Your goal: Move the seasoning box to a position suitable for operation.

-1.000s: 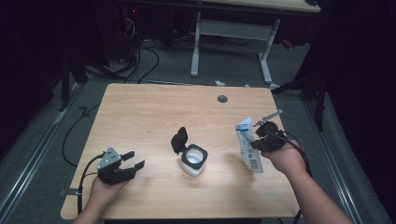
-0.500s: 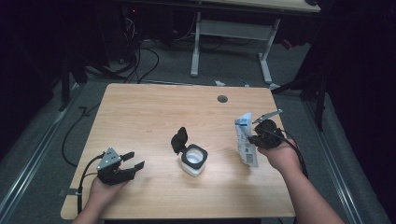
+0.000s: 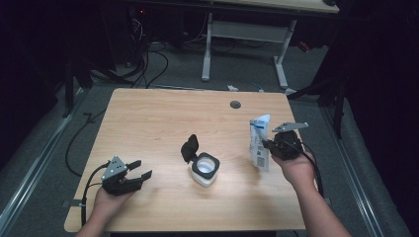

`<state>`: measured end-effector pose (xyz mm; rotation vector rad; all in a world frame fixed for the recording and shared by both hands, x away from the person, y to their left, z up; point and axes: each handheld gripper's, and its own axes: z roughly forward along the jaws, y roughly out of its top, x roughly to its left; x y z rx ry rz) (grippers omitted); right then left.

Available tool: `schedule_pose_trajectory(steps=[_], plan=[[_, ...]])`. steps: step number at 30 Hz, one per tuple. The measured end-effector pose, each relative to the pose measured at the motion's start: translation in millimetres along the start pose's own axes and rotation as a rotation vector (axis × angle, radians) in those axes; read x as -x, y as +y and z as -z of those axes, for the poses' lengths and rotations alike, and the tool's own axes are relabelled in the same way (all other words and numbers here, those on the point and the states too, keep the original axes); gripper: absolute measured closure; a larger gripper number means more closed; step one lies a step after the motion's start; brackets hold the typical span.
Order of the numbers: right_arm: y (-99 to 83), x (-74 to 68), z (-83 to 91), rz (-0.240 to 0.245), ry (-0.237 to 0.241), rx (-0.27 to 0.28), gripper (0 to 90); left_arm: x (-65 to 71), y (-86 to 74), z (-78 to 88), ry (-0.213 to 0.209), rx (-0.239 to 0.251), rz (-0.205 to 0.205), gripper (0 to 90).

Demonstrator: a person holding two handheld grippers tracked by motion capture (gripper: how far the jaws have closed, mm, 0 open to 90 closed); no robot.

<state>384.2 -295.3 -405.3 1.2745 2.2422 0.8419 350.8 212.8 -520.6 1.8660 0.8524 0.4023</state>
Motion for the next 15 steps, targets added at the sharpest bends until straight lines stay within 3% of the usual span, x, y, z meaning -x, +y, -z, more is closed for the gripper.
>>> schedule_pose_trajectory(steps=[6, 10, 15], plan=[[-16.2, 1.2, 4.5, -0.045, 0.004, 0.1, 89.4, 0.1, -0.5, -0.6, 0.004, -0.01, -0.014, 37.8], [-24.6, -2.2, 6.2, -0.014, -0.01, 0.142, 89.4, 0.8, -1.0, -1.2, 0.014, -0.008, -0.032, 38.0], [-36.8, -4.3, 5.3, -0.024, -0.015, 0.181, 89.4, 2.0, -0.9, -1.7, 0.019, -0.009, -0.042, 38.2]])
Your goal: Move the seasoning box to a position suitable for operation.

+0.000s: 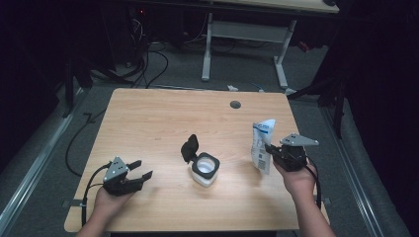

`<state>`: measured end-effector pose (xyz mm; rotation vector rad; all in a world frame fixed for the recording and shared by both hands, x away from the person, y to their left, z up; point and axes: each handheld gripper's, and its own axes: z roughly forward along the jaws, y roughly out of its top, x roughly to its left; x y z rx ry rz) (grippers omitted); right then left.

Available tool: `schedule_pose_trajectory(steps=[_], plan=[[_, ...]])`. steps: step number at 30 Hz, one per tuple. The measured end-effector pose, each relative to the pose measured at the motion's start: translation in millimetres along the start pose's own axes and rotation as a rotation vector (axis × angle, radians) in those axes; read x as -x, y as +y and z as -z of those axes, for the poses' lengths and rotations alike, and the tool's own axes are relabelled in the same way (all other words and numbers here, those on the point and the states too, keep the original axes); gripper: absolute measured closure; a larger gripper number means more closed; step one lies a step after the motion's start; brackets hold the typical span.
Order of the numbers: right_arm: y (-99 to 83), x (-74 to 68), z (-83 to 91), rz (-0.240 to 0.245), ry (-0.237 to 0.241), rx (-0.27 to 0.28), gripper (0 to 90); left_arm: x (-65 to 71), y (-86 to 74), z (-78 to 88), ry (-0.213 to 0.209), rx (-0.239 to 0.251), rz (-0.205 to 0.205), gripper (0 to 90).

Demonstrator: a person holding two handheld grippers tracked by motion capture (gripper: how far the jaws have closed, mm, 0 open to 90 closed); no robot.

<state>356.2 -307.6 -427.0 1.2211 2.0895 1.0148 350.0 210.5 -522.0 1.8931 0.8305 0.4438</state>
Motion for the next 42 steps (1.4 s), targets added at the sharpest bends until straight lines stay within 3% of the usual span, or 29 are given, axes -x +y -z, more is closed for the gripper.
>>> schedule_pose_trajectory(steps=[15, 30, 42], plan=[[-29.2, 4.9, -0.6, -0.079, -0.011, 0.143, 89.4, -0.3, -0.6, -0.9, 0.009, -0.01, -0.009, 38.3], [-34.7, 3.7, -10.4, -0.084, -0.025, 0.201, 89.4, -0.1, -1.0, -1.3, 0.012, -0.012, -0.008, 38.3], [-42.0, 7.4, -16.9, -0.092, -0.033, 0.214, 89.3, -0.3, -1.7, -2.1, 0.011, -0.016, 0.0, 38.3]])
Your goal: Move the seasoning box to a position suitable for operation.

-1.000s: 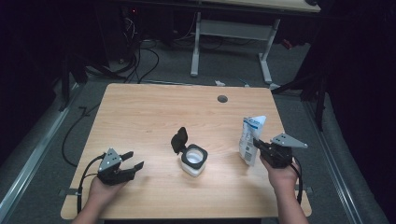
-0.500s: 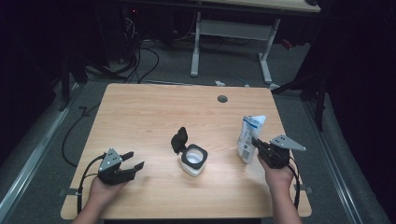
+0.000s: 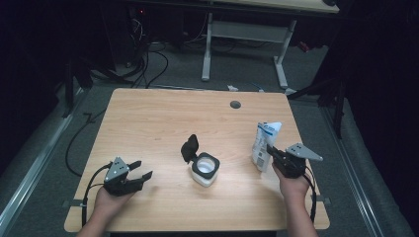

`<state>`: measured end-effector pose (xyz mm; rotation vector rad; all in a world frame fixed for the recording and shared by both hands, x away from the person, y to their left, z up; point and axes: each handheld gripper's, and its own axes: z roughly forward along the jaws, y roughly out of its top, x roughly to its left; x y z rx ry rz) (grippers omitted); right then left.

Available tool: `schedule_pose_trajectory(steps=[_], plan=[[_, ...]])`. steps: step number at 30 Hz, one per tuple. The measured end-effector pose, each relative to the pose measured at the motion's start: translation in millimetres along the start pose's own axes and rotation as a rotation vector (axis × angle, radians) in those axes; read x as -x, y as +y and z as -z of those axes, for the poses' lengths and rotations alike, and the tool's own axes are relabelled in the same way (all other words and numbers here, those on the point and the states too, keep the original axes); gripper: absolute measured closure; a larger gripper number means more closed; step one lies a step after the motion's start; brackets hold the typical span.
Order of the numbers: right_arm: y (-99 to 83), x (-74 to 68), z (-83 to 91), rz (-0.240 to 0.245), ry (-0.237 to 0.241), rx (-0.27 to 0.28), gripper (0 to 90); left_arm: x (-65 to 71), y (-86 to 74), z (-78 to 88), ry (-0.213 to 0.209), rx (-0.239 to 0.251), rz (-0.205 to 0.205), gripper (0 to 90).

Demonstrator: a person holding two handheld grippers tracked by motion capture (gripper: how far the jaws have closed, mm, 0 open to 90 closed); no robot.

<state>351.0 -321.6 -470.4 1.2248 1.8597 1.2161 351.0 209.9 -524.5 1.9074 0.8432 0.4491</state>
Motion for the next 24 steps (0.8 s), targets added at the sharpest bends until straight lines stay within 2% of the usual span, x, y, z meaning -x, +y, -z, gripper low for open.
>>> schedule_pose_trajectory(steps=[6, 13, 17, 19, 24], plan=[[-7.0, -2.5, 5.1, 0.021, -0.007, 0.007, 88.6, 2.2, 0.1, -0.3, -0.004, -0.002, -0.001, 38.3], [-12.3, -4.9, 10.9, 0.023, -0.021, 0.0, 87.5, 2.2, 0.0, -1.3, -0.007, -0.002, -0.004, 38.3], [-12.3, -9.6, 12.2, 0.049, -0.027, -0.009, 86.4, 1.3, 0.1, -1.7, -0.006, -0.003, 0.002, 38.3], [-12.6, -10.1, 12.6, 0.055, -0.038, -0.012, 83.3, 2.2, 0.4, -1.2, -0.007, -0.001, -0.004, 38.3], [-14.4, -11.3, 11.8, 0.033, -0.05, -0.019, 72.3, 1.8, 0.3, -1.2, -0.009, -0.003, -0.002, 38.3]])
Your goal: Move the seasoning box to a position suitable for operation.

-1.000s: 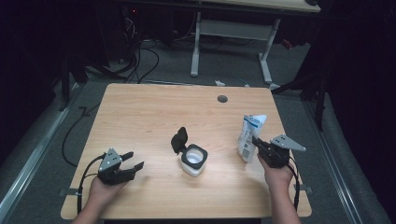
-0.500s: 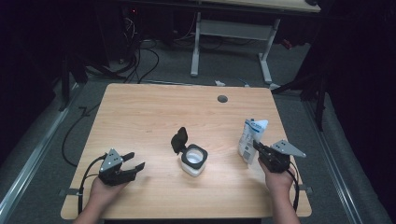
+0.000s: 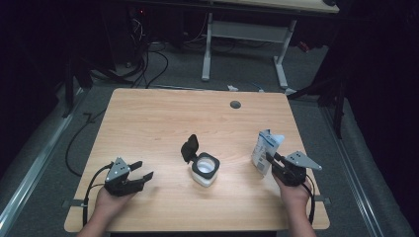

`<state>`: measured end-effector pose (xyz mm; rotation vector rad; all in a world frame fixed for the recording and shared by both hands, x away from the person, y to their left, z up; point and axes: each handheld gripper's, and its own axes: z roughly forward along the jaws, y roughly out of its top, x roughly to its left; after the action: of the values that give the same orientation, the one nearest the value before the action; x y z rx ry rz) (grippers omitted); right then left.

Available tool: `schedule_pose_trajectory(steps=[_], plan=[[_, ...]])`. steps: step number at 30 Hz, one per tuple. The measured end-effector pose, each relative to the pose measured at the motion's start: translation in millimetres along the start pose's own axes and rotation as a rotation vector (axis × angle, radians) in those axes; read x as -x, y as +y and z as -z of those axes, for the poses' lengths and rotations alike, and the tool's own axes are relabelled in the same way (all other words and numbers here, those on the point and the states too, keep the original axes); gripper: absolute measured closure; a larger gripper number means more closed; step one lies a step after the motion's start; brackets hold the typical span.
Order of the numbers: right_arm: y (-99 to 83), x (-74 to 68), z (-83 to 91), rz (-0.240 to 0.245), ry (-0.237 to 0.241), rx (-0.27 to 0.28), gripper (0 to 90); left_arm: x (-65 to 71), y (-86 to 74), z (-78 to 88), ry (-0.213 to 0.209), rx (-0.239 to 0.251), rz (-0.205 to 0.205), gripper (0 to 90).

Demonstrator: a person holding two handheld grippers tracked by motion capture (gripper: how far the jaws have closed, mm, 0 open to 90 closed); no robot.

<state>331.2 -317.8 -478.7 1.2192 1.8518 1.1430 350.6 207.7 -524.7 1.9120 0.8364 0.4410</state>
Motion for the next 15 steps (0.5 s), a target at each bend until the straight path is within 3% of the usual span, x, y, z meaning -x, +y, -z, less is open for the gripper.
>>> schedule_pose_trajectory(steps=[15], plan=[[-3.7, -7.1, -8.7, 0.014, -0.034, -0.073, 45.7, 1.0, -1.0, -3.2, -0.005, -0.02, 0.009, 39.3]])
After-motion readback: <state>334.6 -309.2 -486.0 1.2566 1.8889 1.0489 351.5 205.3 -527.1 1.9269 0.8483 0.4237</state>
